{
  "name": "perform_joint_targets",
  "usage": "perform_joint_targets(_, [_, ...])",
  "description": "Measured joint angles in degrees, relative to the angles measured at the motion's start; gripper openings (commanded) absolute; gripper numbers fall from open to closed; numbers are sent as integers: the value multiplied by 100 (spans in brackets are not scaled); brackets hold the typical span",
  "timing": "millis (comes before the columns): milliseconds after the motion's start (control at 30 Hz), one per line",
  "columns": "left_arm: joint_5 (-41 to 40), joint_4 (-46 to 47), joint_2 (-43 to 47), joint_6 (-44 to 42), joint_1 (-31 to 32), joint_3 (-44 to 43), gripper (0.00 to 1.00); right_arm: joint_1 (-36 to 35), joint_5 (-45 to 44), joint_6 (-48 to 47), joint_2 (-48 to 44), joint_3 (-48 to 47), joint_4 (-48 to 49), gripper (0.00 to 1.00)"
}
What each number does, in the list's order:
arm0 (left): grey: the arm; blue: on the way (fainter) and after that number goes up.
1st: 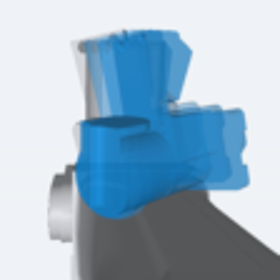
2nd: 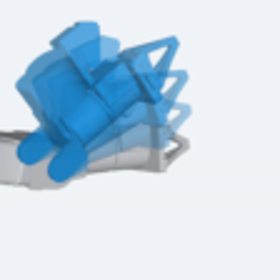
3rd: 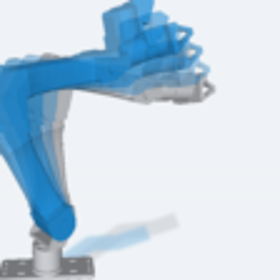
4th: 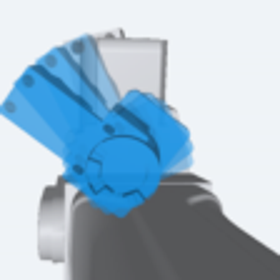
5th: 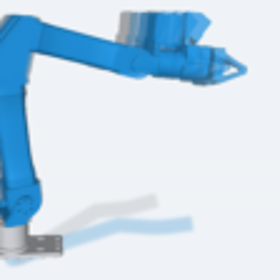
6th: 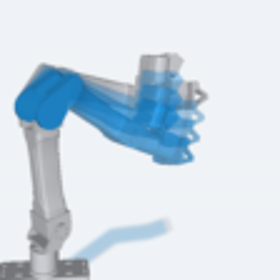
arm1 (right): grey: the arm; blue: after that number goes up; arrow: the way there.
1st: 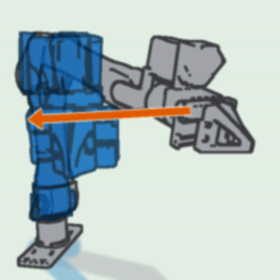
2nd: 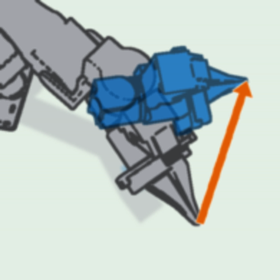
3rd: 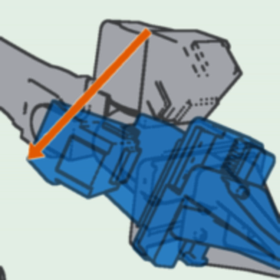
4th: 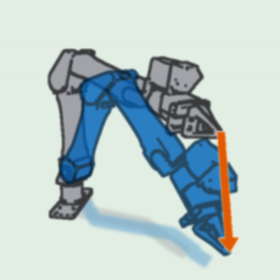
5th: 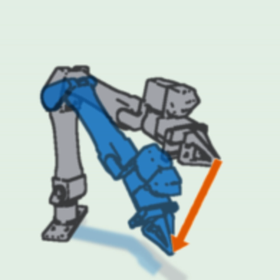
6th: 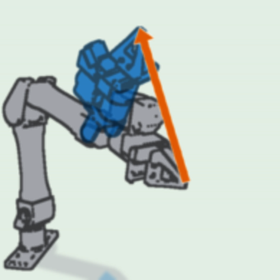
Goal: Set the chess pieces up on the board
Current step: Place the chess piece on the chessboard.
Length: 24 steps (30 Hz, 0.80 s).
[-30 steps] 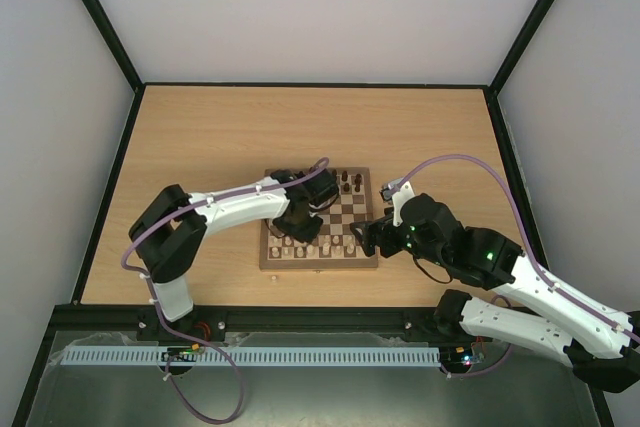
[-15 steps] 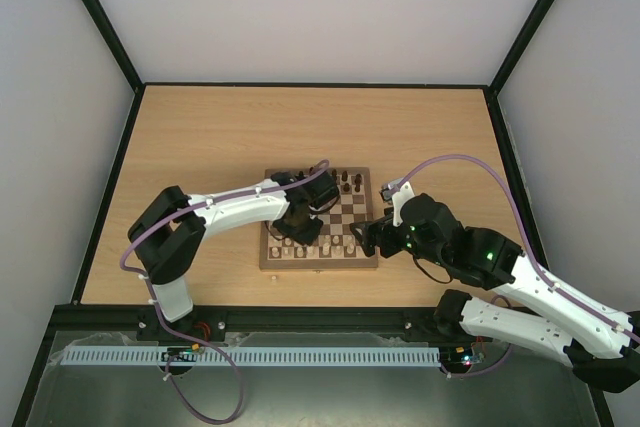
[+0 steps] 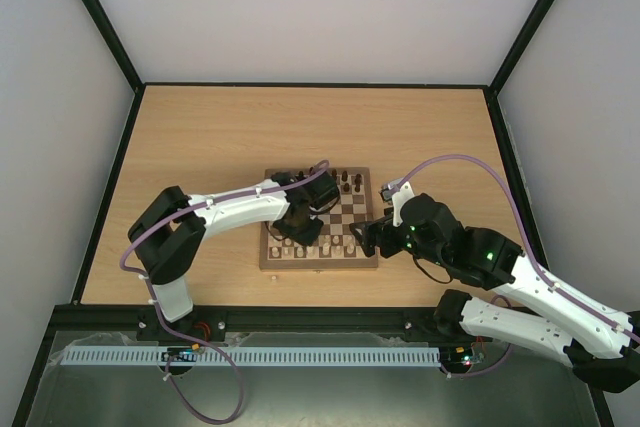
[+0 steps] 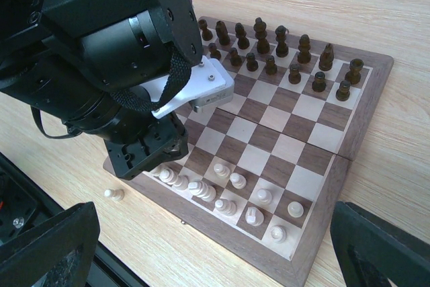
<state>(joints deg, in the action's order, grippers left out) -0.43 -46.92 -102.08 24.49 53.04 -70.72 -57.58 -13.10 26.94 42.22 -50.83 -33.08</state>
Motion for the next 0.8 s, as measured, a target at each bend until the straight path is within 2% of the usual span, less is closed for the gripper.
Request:
perform_joint_targets(200, [-4,-48,0,4,4,-26,35,0,2,0,0,0,0,95])
perform_joint_targets(333, [-52,-164,0,9,7,-190,37,-2,2,0,0,2,0,95])
perform_joint_targets(667, [-264,-544,22,-170,9,-1554,56,0,2,-7,-2,0,0,99])
perform_joint_targets(800, [-341,-693,363,-192,20,-1609,65,0,0,-15,-7,2,0,99])
